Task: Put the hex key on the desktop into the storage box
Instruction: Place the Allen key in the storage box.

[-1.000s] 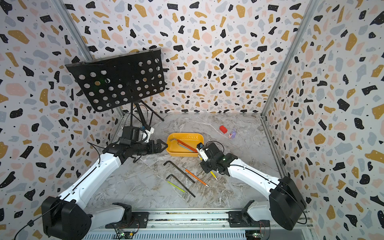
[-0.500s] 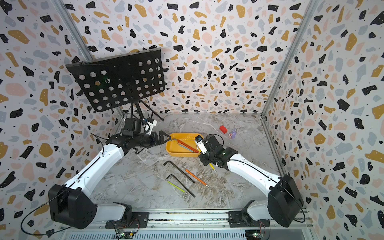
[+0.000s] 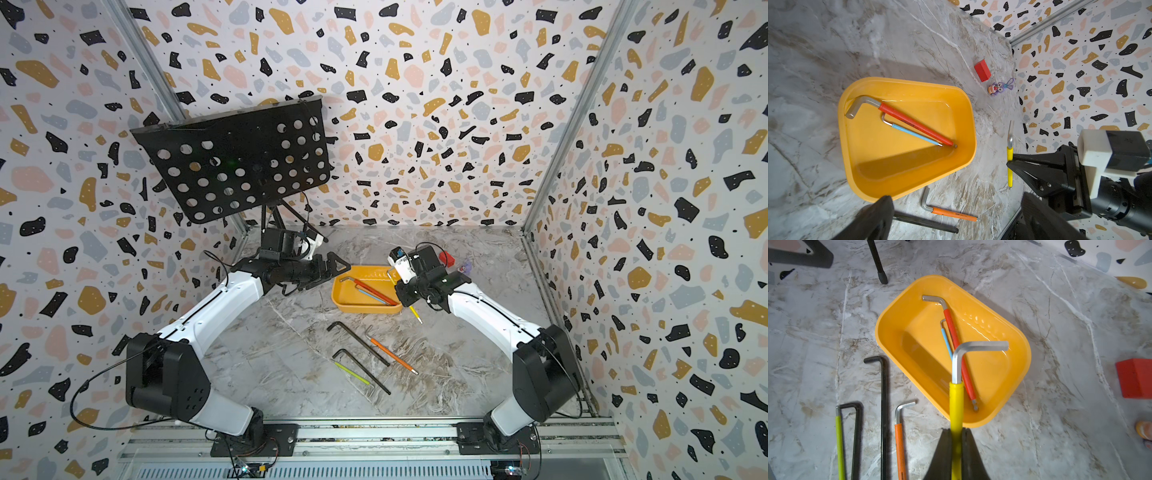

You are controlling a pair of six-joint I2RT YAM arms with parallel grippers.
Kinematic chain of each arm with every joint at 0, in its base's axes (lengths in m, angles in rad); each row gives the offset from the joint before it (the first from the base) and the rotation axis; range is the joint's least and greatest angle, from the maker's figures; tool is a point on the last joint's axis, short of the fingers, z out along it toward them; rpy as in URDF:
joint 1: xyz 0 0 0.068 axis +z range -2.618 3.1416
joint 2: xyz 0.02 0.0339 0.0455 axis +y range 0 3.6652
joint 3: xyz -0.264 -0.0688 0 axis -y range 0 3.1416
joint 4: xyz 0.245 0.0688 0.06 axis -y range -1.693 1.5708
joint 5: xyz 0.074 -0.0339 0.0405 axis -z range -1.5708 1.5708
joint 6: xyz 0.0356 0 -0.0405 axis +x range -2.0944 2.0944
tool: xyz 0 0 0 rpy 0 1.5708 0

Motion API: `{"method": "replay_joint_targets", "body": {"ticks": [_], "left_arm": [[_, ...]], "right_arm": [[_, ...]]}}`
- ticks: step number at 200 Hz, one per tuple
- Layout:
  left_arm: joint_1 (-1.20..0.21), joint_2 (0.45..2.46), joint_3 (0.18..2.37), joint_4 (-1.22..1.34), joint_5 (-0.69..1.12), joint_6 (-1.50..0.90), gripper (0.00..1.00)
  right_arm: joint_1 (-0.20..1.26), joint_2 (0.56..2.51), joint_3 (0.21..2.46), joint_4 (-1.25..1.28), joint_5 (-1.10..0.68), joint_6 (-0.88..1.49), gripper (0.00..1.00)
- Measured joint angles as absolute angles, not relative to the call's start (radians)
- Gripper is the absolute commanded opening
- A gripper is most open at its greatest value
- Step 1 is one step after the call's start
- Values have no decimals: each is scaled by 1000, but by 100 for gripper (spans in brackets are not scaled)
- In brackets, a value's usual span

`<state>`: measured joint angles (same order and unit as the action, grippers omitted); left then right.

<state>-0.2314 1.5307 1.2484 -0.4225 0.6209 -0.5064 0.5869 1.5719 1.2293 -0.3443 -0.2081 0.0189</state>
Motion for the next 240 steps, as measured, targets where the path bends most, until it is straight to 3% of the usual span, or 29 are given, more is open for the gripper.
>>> {"method": "replay_joint_targets", "body": {"ticks": [98, 183, 240], "left_arm": [[-157, 1539, 1252, -393, 636, -552, 100], [-157, 1539, 1247, -386, 655, -577, 100], [-150, 1544, 1242, -378, 663, -596, 100]], "right_arm": [[585, 1823, 1508, -354, -345, 13, 0], [585, 2071, 1753, -411, -326, -51, 0], [585, 2155, 1785, -414, -331, -48, 0]]}}
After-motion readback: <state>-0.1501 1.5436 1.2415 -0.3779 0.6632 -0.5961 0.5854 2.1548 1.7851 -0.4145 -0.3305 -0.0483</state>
